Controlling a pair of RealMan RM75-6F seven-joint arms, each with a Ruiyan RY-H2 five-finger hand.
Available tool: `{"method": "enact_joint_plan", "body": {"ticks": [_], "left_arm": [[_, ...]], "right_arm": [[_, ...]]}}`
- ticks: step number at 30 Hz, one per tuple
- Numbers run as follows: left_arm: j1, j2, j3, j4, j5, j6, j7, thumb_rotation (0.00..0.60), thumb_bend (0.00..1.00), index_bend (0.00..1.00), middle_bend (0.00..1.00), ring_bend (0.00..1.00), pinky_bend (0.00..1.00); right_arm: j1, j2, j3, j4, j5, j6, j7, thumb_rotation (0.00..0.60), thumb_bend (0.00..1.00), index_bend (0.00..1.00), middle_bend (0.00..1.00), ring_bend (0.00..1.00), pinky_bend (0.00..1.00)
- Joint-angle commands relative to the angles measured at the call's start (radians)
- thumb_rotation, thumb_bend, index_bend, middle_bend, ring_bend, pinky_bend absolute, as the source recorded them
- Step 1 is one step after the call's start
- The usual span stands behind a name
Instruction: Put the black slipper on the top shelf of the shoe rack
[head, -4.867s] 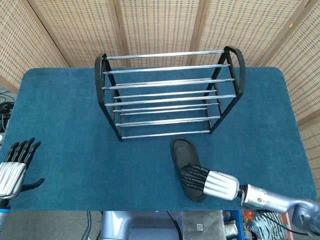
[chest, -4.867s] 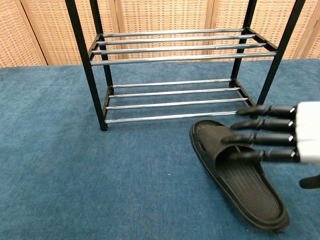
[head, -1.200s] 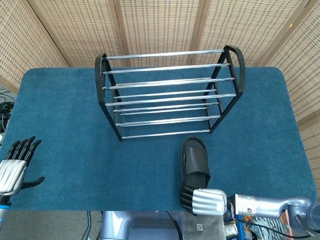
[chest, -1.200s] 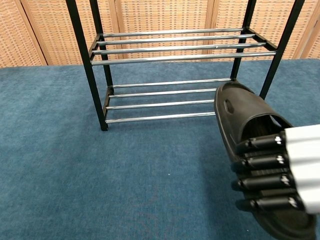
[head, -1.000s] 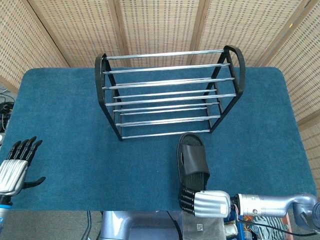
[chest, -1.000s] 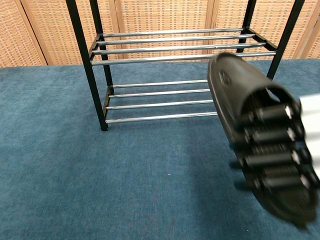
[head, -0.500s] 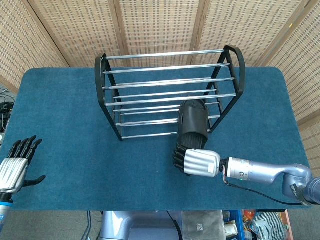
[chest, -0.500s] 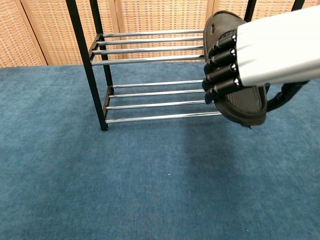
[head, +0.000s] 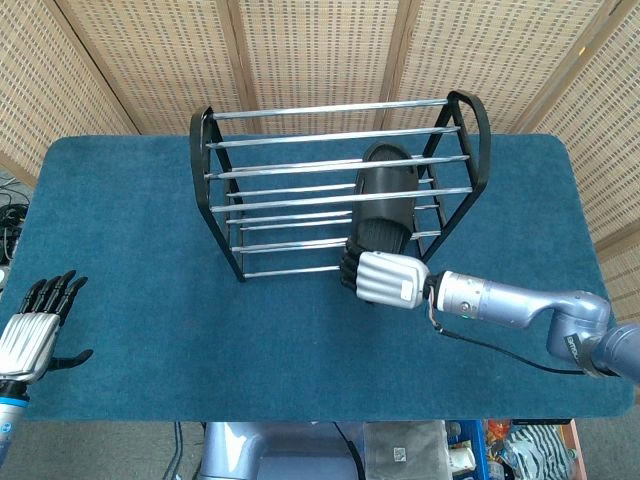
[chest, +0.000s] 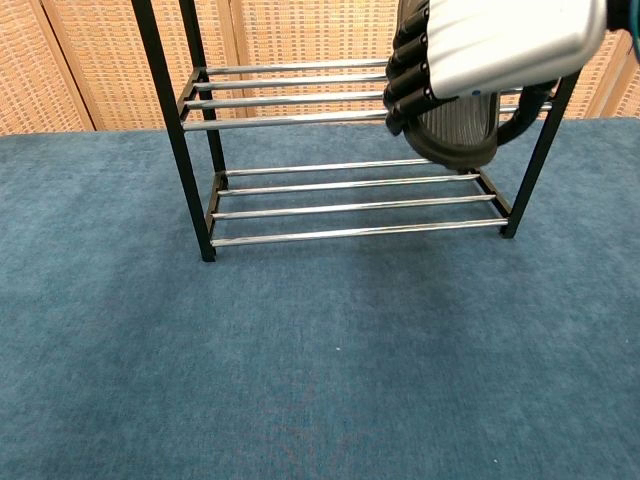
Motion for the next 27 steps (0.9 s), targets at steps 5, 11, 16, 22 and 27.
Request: {"method": "enact_joint_plan", "body": {"ticks": [5,11,16,22,27], "left_arm": [[0.000,0.004,-0.007,0.005,-0.011,0.004,-0.014,0.600,0.11,0.00,0.00,0.00,0.00],[-0.004,0.003,-0.010,0.006,-0.019,-0.002,-0.011,0.600,0.11,0.00,0.00,0.00,0.00],[-0.006,0.001,-0.010,0.007,-0.025,-0.007,-0.009,0.600,0.11,0.00,0.00,0.00,0.00],[-0.005,0.004,-0.010,0.008,-0.026,-0.004,-0.017,0.600,0.11,0.00,0.00,0.00,0.00],[-0.006,0.004,-0.009,0.009,-0.025,-0.004,-0.018,0.600,0.11,0.00,0.00,0.00,0.00]], "right_arm": [[0.030,-0.032,0.016,0.076,0.047,-0.029,0.029,0.600,0.86,0.61,0.53,0.46,0.39],[0.049,-0.052,0.009,0.090,0.052,-0.039,0.043,0.600,0.88,0.61,0.51,0.43,0.39],[0.055,-0.069,0.012,0.095,0.079,-0.066,0.031,0.600,0.88,0.53,0.38,0.27,0.40],[0.036,-0.040,0.054,0.029,0.187,-0.187,-0.115,0.600,0.34,0.13,0.00,0.00,0.16],[0.012,-0.018,0.077,-0.029,0.236,-0.203,-0.200,0.600,0.13,0.04,0.00,0.00,0.01]]}}
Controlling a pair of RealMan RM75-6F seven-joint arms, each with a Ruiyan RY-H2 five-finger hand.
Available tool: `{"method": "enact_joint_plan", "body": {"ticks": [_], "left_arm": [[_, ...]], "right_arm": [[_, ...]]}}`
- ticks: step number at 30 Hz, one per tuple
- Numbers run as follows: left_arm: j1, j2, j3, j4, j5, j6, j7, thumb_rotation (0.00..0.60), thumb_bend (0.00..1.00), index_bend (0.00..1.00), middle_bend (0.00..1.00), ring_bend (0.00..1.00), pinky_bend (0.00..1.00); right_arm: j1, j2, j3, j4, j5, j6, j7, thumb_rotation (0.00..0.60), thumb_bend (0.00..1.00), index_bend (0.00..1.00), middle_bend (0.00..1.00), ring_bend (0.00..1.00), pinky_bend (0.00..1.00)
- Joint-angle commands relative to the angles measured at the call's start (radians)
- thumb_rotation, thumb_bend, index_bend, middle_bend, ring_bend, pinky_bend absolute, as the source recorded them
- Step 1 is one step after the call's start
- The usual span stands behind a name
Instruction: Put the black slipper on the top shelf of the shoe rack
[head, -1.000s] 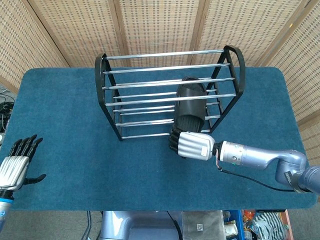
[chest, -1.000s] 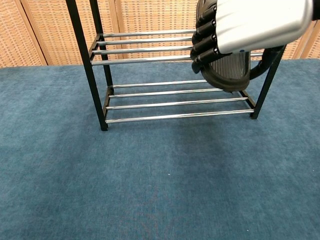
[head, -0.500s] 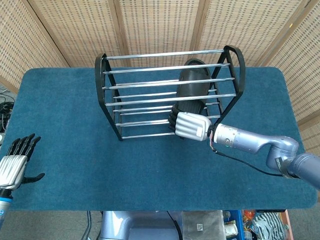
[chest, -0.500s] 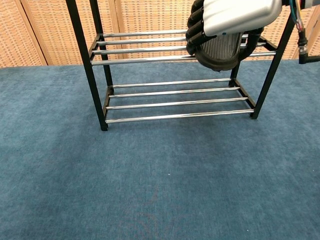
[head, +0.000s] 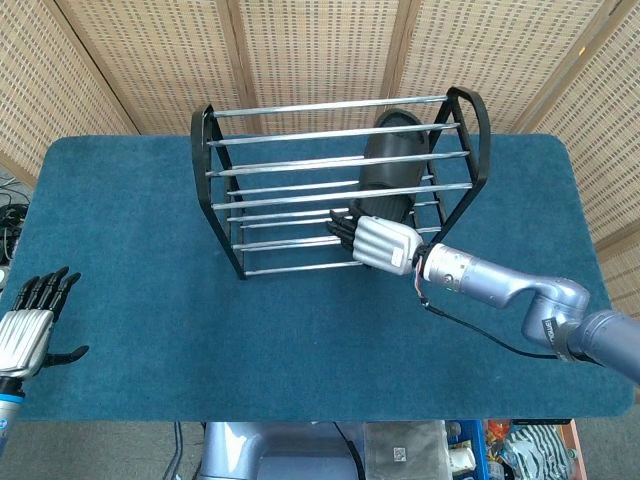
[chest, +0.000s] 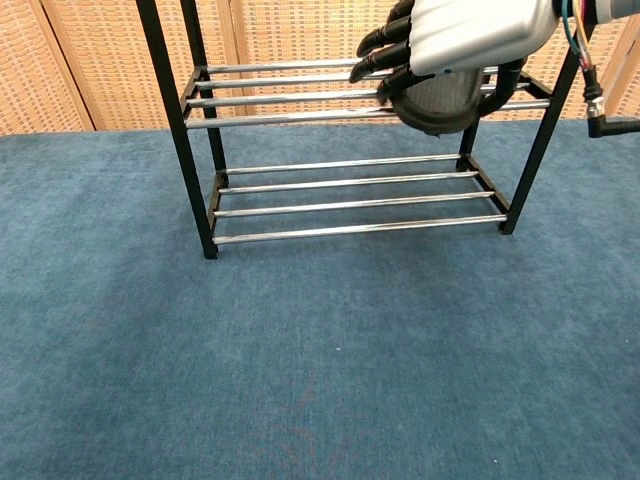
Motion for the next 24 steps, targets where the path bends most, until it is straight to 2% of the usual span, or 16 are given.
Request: {"method": "enact_joint_plan", "body": {"ticks": [1,9,18,21,23,24], "left_arm": [[0.000,0.000,0.000,-0.001,0.001,0.000,0.001,0.600,0.11,0.00,0.00,0.00,0.00],[0.001,0.001,0.004,-0.005,0.009,0.006,0.002,0.600,0.11,0.00,0.00,0.00,0.00],[0.003,0.004,0.006,-0.005,0.015,0.010,-0.007,0.600,0.11,0.00,0.00,0.00,0.00],[0.007,0.008,0.008,-0.006,0.022,0.019,-0.014,0.600,0.11,0.00,0.00,0.00,0.00],[0.014,0.013,0.014,-0.012,0.045,0.038,-0.024,0.600,0.11,0.00,0.00,0.00,0.00],[0.016,0.015,0.016,-0.012,0.051,0.043,-0.027,0.600,0.11,0.00,0.00,0.00,0.00]], "right_arm": [[-0.023,0.021,0.024,-0.049,0.045,-0.021,-0.061,0.600,0.11,0.03,0.00,0.00,0.00],[-0.061,0.057,0.041,-0.127,0.073,0.009,-0.138,0.600,0.09,0.01,0.00,0.00,0.00],[-0.163,0.112,0.026,-0.242,0.073,0.136,-0.173,0.600,0.09,0.01,0.00,0.00,0.00],[-0.230,0.123,0.002,-0.274,0.060,0.227,-0.159,0.600,0.08,0.01,0.00,0.00,0.00],[-0.355,0.118,-0.049,-0.285,0.048,0.392,-0.102,0.600,0.07,0.01,0.00,0.00,0.00],[-0.384,0.110,-0.059,-0.274,0.041,0.434,-0.089,0.600,0.06,0.01,0.00,0.00,0.00]]}}
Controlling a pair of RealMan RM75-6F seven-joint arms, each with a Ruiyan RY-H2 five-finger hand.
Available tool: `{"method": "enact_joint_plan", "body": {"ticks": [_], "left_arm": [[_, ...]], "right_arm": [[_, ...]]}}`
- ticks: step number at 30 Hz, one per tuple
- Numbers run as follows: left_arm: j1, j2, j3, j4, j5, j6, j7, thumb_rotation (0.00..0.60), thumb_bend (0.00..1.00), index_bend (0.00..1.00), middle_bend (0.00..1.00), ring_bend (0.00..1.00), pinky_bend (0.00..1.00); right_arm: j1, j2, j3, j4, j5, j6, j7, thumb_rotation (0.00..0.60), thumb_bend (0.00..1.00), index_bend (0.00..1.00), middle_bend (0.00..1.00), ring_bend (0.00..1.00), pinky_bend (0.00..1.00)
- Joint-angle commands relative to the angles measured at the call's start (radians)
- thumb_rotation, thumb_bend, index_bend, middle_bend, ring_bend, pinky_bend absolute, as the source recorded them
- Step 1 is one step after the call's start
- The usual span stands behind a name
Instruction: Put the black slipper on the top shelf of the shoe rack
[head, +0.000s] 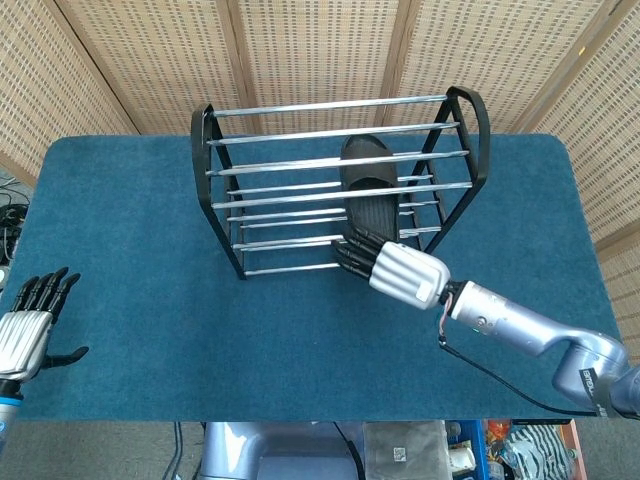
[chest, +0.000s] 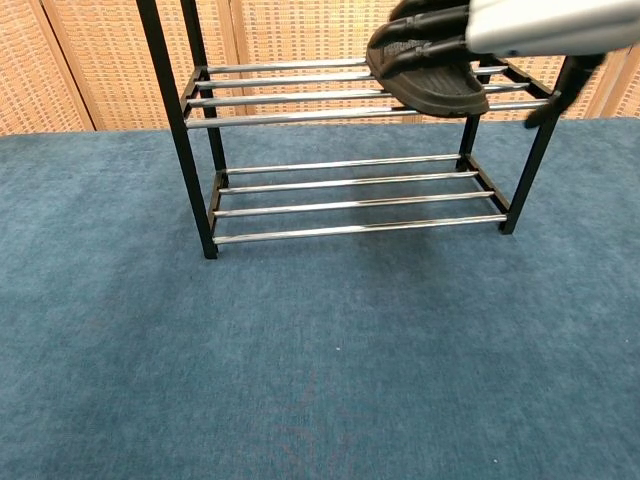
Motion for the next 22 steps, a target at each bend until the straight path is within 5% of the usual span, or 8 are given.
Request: {"method": "enact_joint_plan", "body": {"ticks": [1,6,12,22], "left_arm": [[0.009,0.006,0.008,-0.004,0.026,0.022,-0.013,0.600,0.11,0.00,0.00,0.00,0.00],[0.020,0.009,0.016,-0.005,0.059,0.051,-0.022,0.600,0.11,0.00,0.00,0.00,0.00],[0.035,0.005,0.027,-0.004,0.101,0.088,-0.018,0.600,0.11,0.00,0.00,0.00,0.00],[0.055,-0.047,0.029,0.009,0.146,0.148,0.056,0.600,0.11,0.00,0.00,0.00,0.00]], "right_arm": [[-0.195,-0.018,-0.078,0.003,-0.032,0.257,0.087,0.600,0.05,0.01,0.00,0.00,0.00],[-0.324,-0.067,-0.120,0.074,-0.007,0.391,0.176,0.600,0.00,0.00,0.00,0.00,0.00],[-0.504,-0.122,-0.153,0.097,0.146,0.495,0.318,0.600,0.00,0.00,0.00,0.00,0.00],[-0.721,-0.211,-0.114,0.079,0.342,0.648,0.443,0.600,0.00,0.00,0.00,0.00,0.00]]}}
